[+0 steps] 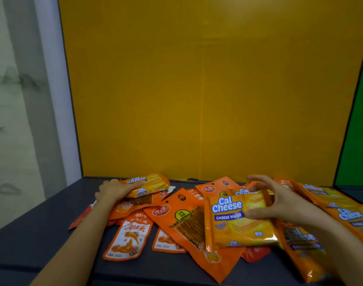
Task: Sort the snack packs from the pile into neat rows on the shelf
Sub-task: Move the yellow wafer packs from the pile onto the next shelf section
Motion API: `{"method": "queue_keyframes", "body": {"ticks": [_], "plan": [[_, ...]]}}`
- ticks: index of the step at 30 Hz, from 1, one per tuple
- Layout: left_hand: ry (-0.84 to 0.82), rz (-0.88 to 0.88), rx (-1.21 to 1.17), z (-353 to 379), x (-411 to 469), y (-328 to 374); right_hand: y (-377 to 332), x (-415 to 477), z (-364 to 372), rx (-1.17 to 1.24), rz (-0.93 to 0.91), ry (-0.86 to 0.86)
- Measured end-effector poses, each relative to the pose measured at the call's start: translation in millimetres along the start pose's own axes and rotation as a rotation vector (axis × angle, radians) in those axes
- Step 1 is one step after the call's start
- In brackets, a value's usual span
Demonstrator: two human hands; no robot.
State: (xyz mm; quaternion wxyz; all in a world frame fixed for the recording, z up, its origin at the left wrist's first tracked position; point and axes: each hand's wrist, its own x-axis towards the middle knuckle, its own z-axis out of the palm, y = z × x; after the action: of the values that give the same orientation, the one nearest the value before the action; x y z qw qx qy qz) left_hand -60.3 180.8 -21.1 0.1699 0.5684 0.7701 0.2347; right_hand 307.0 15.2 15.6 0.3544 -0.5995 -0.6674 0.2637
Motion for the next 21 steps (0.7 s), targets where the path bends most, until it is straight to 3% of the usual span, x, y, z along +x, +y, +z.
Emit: {"method": "queue_keyframes", "body": {"ticks": [5,8,11,16,21], "plan": [[-0.066,-0.002,-0.047,1,5,10,6,4,13,0.284,0.101,0.111],[-0.081,0.047,-0.212,2,4,11,7,6,16,0.404,0.135,0.13],[-0.112,0.176,-0.49,0,-3,14,10,7,18,0.416,0.169,0.155],[-0.128,0.26,-0.655,1,-9,23,7,4,21,0.37,0.187,0.178],[-0.072,0.317,-0.728,-10,-17,33,1,-8,23,0.481,0.163,0.244]]}}
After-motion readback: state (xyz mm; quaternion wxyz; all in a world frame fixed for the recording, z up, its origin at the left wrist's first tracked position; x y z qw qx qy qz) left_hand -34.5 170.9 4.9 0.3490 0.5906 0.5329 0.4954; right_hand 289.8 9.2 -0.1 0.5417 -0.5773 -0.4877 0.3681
